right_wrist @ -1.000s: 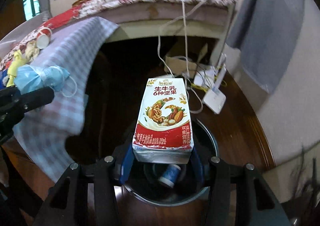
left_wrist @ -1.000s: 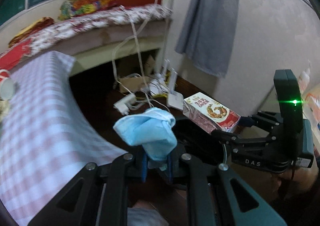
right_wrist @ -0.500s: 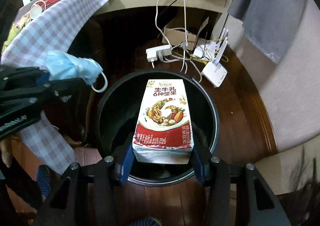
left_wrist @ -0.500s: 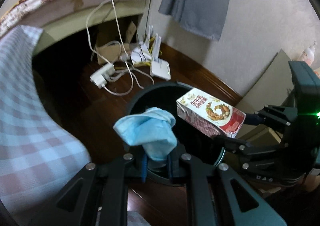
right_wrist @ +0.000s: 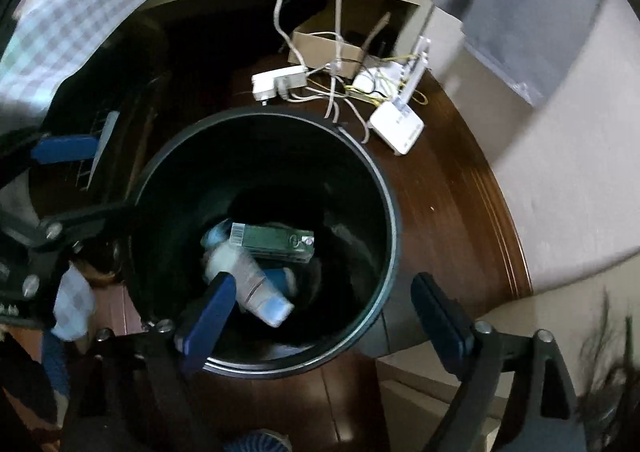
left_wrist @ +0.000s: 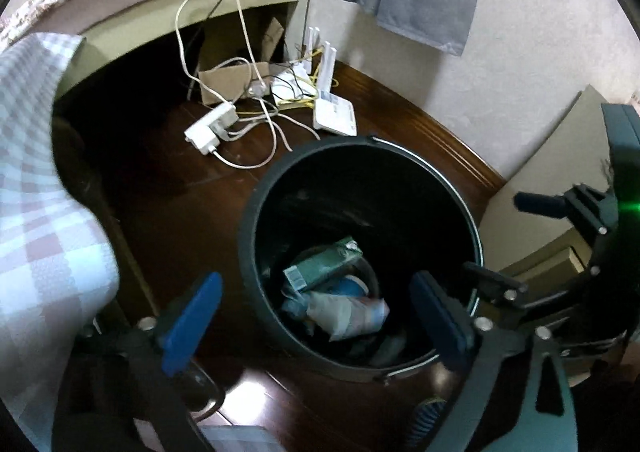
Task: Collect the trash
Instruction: 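Move both open tools back over the table items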
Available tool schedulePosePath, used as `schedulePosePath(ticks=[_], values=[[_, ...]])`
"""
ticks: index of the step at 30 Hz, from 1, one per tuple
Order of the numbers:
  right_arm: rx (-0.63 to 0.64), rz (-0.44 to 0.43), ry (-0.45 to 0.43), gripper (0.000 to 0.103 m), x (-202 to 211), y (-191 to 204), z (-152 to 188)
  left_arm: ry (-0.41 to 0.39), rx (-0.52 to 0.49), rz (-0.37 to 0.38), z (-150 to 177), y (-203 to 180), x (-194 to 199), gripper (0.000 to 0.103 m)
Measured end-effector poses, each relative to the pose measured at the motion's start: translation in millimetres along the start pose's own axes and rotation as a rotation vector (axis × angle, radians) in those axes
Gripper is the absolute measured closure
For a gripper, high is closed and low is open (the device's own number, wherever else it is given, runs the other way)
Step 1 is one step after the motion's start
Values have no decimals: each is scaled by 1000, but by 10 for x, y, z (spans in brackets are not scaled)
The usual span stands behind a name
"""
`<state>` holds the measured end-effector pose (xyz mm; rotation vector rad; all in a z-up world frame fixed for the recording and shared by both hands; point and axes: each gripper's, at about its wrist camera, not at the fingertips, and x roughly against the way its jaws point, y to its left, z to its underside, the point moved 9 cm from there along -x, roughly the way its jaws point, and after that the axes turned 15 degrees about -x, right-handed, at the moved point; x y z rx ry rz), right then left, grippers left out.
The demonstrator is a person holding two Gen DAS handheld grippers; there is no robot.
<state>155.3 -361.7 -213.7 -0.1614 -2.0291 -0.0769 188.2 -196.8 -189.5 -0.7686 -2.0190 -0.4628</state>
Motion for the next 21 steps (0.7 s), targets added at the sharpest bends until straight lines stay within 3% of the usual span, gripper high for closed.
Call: schedulePosePath(ticks=[11, 21], values=[[41, 31, -15, 0, 66, 39, -5, -15, -3, -36, -17, 65, 93, 3], [1, 37, -82, 0, 403, -77, -165, -74, -14, -44, -143, -7, 376, 3]])
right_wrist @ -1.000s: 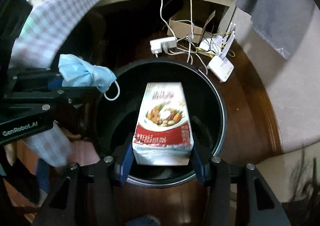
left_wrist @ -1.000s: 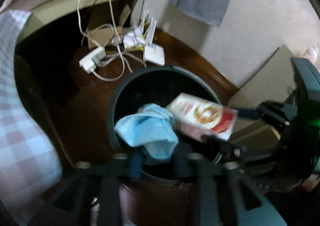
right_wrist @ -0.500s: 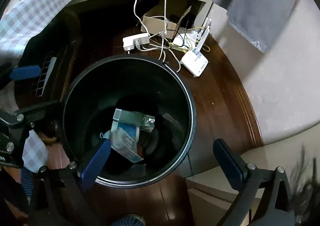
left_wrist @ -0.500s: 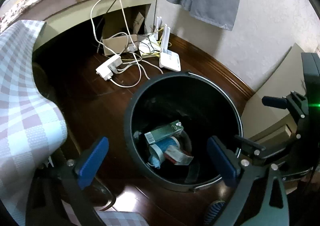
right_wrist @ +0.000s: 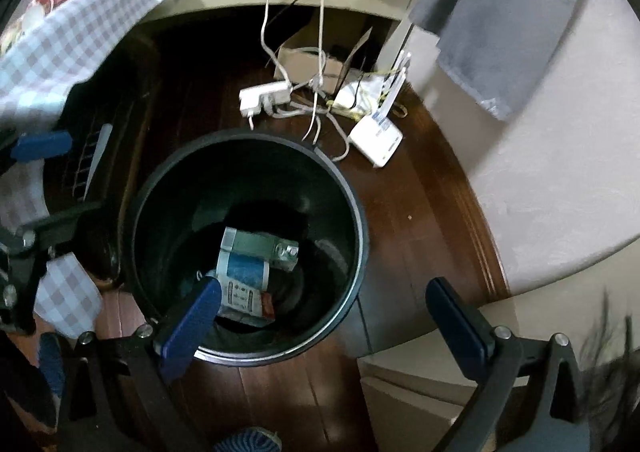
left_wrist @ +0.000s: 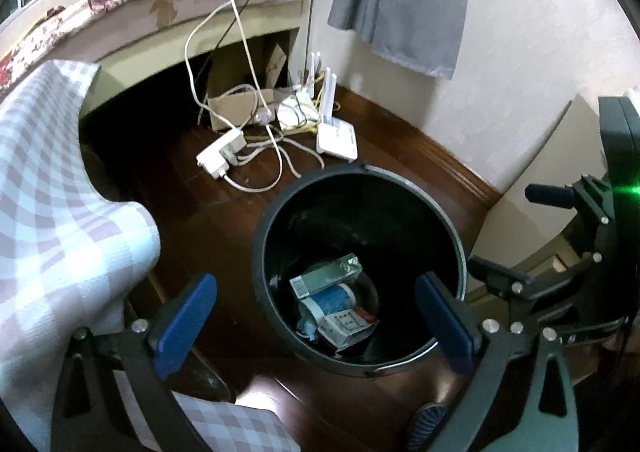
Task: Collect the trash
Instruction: 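Move both open tools back over the table items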
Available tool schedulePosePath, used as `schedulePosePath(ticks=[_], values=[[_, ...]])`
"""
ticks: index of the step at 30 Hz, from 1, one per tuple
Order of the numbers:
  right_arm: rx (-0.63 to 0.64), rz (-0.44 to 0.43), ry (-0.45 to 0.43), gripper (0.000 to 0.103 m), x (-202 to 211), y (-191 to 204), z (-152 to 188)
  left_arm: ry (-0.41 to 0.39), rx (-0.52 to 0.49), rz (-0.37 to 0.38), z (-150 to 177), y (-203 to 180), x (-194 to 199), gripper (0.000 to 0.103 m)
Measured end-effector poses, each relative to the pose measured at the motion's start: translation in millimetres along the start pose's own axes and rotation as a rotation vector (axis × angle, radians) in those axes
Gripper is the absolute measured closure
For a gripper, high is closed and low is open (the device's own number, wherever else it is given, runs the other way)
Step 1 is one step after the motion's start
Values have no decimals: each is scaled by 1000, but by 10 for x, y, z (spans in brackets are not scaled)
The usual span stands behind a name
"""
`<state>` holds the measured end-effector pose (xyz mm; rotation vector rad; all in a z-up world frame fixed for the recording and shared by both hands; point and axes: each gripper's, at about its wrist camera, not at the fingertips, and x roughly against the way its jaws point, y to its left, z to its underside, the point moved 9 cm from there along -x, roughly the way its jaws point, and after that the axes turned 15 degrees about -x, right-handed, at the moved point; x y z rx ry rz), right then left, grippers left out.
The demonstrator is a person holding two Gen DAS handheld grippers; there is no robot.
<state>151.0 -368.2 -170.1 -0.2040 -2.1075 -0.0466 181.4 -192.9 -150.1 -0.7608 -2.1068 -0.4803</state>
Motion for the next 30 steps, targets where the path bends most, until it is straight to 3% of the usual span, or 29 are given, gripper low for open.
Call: schedulePosePath(ticks=[15, 21, 30], values=[[-141, -66, -202, 0, 695, 28, -599, -180, 17, -79, -391, 248, 765, 1], [-151, -113, -238, 0, 848, 262, -777, -199, 62, -141, -303, 554, 970, 1], [-62, -182, -265, 0, 976, 866, -933, -200, 130, -216, -46, 946, 1183, 1]])
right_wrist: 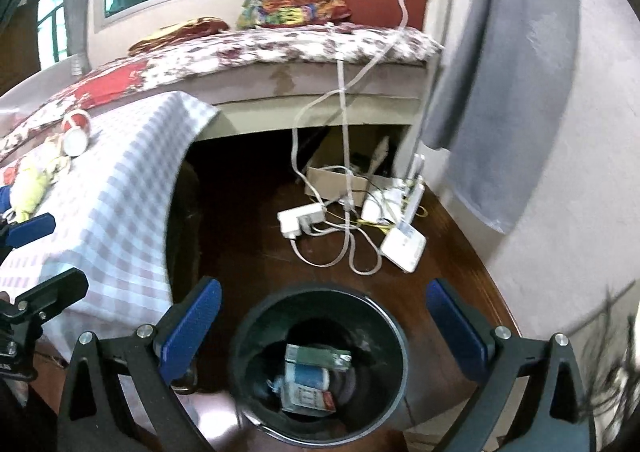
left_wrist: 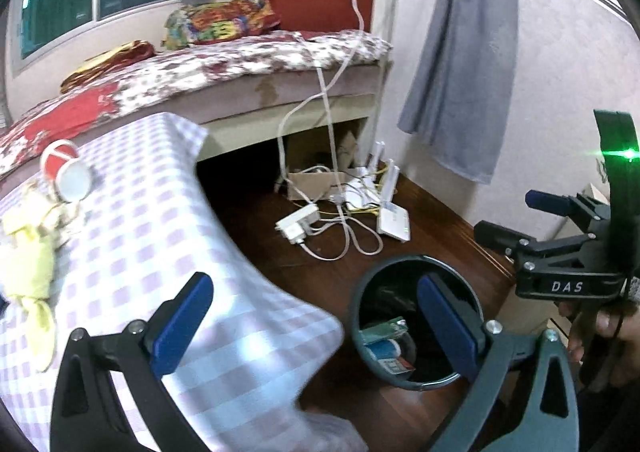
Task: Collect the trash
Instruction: 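Move both open tools back over the table items, then grasp the blue cup with the left tool while the right grasps the yellow cloth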
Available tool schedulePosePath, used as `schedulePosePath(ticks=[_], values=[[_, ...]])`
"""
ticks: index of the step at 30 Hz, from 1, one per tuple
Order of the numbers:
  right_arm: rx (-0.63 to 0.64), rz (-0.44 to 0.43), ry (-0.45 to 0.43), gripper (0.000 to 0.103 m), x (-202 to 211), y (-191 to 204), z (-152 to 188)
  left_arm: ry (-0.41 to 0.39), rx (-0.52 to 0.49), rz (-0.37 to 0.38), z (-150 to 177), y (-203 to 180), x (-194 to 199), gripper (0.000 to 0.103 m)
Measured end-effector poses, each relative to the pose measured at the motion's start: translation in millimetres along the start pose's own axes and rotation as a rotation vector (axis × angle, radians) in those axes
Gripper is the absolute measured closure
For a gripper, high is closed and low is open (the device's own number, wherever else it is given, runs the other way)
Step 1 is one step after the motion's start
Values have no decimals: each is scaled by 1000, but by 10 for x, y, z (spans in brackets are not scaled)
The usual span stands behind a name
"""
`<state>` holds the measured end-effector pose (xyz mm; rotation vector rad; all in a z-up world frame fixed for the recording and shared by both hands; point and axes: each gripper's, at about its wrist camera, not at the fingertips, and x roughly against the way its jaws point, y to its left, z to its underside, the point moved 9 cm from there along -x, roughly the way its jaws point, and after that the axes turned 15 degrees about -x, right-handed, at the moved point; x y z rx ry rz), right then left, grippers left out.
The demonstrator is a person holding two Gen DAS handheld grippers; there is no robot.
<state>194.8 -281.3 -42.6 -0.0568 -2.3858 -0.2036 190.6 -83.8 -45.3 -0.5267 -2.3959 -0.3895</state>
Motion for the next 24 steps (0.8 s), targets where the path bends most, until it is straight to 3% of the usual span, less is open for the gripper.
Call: schedulePosePath(ticks=[10, 20, 24], values=[[80, -100, -31, 0, 48, 796, -155, -32, 92, -71, 200, 535, 332, 1], [177, -252, -17, 0, 118, 1750, -83, -37, 219, -235, 647, 1333, 775, 1], [234, -321, -10, 0, 170, 2190, -7, -11, 267, -313, 906, 1665, 948, 7]])
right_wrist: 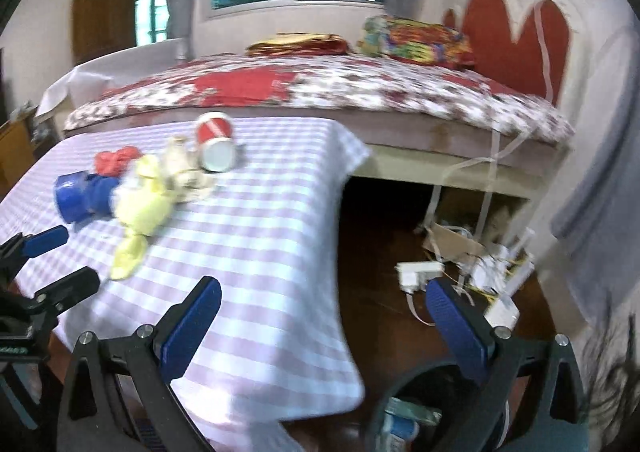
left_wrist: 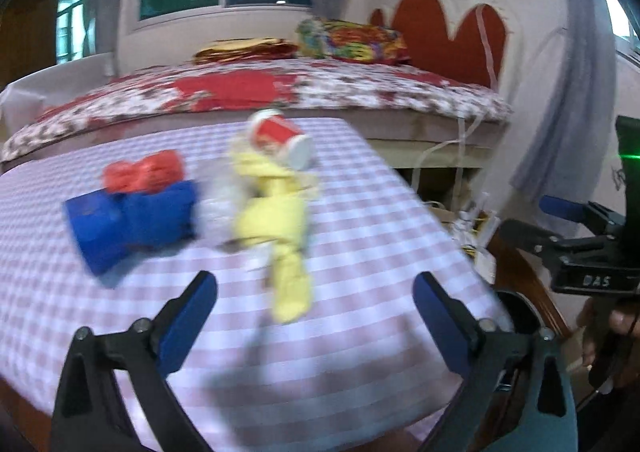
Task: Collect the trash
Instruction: 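Grasp the blue cup with the left tool while the right grasps the yellow cloth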
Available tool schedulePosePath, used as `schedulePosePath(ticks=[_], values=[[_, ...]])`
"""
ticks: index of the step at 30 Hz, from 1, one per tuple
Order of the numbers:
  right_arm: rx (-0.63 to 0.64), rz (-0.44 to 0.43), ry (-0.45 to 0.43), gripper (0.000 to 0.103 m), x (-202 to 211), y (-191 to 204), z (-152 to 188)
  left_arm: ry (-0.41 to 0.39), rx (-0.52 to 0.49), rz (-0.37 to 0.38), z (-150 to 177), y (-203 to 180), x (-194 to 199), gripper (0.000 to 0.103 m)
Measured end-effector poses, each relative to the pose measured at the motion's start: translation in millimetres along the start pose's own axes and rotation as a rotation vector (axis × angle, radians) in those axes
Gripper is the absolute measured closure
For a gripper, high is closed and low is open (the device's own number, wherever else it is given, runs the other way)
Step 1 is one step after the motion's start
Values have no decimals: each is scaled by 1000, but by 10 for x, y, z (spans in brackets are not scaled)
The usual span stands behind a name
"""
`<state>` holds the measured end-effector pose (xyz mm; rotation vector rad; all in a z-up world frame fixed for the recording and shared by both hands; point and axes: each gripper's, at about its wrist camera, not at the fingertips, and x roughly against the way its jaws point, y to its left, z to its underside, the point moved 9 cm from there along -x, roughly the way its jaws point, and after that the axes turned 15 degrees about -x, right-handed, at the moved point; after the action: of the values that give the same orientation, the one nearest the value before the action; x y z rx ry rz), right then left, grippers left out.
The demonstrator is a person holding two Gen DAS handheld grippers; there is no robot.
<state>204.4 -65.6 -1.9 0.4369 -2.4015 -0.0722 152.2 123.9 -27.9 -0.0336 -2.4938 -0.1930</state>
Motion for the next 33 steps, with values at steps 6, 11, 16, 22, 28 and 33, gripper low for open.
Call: schedulePosePath(ticks=[6, 11, 16, 22, 28, 33], values=[[61, -124, 24, 0, -163, 719, -27, 20, 82, -107, 244, 589, 102, 7], [88, -187, 61, 0, -346, 1167, -12, 38, 139, -196, 377, 1067, 128, 7], [95, -200, 111, 0, -563, 1440, 56, 63, 164, -228, 443, 1426, 10, 16], [80, -191, 164, 8, -849, 1611, 140, 87, 161, -225, 469, 1613, -166, 20], [82, -190, 193, 14, -1028, 1715, 179, 86, 149, -190, 433, 1654, -294, 27], [87, -186, 225, 28, -1175, 1771, 215, 91, 172, -135, 437, 1684, -426, 38]])
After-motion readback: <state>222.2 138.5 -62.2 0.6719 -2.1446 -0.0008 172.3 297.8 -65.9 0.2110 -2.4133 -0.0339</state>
